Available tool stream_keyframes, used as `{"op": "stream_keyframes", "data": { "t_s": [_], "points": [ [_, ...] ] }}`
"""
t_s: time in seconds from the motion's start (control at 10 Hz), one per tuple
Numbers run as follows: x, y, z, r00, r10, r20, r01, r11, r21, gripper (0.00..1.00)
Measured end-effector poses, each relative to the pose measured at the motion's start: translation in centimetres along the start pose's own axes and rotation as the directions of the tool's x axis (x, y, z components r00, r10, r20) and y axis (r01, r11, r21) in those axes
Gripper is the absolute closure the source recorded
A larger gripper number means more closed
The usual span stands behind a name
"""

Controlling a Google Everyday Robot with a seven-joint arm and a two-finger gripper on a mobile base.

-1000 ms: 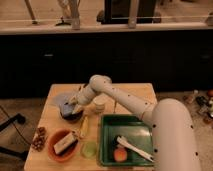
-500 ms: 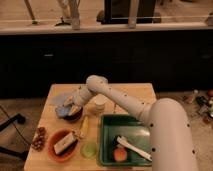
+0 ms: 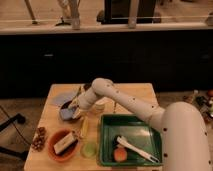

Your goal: Wipe purple bowl with sponge

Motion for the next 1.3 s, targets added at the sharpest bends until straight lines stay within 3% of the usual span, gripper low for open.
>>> {"op": "stream_keyframes", "data": {
  "t_s": [0.4,0.7,1.3],
  "points": [
    [1.9,-2.3,0.1,1.0,0.012,-0.013,-0.013,1.0,0.0,1.0],
    [1.8,-3.4,1.3,1.0,0.0,-0.001,0.0,1.0,-0.015,1.0],
    [-0.6,-1.8,2.2,0.998,-0.05,0.037,0.051,0.998,-0.03,1.0]
  ]
}}
